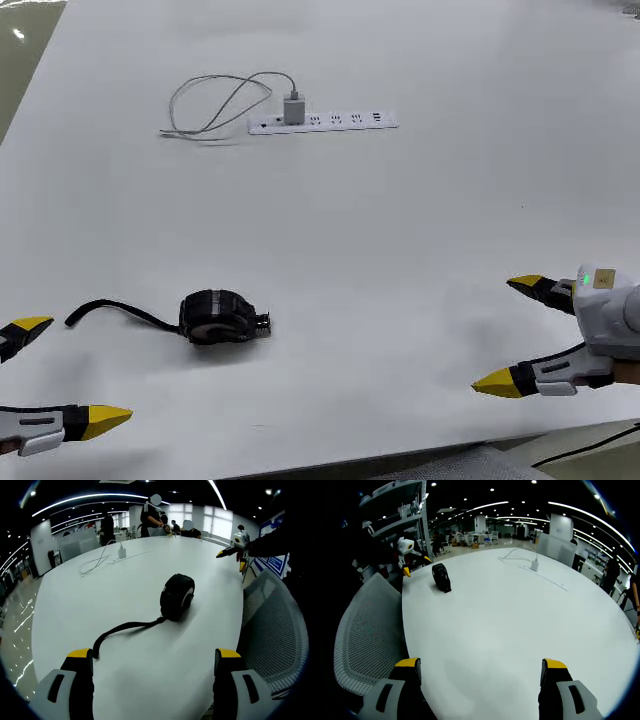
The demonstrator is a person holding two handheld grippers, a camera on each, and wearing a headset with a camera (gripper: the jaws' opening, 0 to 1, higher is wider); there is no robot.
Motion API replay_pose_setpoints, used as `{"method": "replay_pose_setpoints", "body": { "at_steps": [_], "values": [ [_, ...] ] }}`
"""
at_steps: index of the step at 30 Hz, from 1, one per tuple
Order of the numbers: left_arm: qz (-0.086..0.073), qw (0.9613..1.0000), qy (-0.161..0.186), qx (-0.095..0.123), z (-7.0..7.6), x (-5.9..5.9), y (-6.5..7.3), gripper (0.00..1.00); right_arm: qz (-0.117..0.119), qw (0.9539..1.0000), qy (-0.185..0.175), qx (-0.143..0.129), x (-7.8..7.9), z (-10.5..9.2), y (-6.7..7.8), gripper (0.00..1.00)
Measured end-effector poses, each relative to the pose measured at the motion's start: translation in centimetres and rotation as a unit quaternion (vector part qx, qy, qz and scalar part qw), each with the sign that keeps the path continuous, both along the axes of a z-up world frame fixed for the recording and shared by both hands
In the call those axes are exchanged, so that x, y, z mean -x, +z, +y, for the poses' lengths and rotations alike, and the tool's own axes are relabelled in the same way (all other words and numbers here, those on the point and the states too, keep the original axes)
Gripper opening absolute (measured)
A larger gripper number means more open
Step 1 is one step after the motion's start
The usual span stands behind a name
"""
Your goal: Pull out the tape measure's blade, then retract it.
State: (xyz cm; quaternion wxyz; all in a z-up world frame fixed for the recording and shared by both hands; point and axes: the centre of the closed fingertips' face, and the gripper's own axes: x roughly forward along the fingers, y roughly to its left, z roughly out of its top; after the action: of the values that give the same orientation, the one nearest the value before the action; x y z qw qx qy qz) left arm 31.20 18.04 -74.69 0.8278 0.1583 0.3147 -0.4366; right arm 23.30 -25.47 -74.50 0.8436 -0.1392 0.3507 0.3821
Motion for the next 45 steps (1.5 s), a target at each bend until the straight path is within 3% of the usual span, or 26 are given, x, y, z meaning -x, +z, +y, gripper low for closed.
{"method": "replay_pose_setpoints", "body": {
  "at_steps": [2,4,17,18,19,23,29,35,45],
  "values": [
    [-0.017,0.9991,-0.026,-0.029,0.3,-0.1,-0.2,0.99,-0.001,1.0000,0.001,0.000,-0.2,0.1,0.1,0.99],
    [0.001,0.9997,-0.020,-0.015,-0.2,0.0,-0.2,0.99,-0.001,1.0000,0.005,0.001,-0.4,0.4,0.2,0.99],
    [-0.001,0.9994,-0.032,0.012,-2.4,-1.2,1.7,0.99,-0.007,0.9998,0.016,0.003,-1.4,1.0,1.0,0.99],
    [0.000,0.9995,-0.030,0.014,-2.4,-1.4,1.8,0.99,-0.007,0.9998,0.016,0.003,-1.5,1.1,1.0,0.99],
    [0.011,0.9995,-0.025,0.016,-2.5,-1.6,1.8,0.99,-0.007,0.9998,0.017,0.002,-1.6,1.2,1.0,0.99],
    [0.012,0.9993,-0.034,0.014,-3.0,-1.9,1.9,0.99,-0.005,0.9997,0.025,-0.001,-1.8,1.7,1.1,0.99],
    [-0.001,0.9982,-0.059,0.003,-3.7,-2.4,2.1,0.99,-0.005,0.9993,0.036,-0.001,-2.2,2.5,1.2,0.99],
    [0.011,0.9973,-0.072,-0.006,-4.2,-2.5,1.9,0.99,-0.009,0.9992,0.039,-0.005,-2.8,2.8,1.7,0.99],
    [0.015,0.9943,-0.102,-0.024,-5.3,-2.5,1.4,0.99,-0.012,0.9990,0.043,-0.005,-3.3,3.3,2.0,0.99]
  ]
}}
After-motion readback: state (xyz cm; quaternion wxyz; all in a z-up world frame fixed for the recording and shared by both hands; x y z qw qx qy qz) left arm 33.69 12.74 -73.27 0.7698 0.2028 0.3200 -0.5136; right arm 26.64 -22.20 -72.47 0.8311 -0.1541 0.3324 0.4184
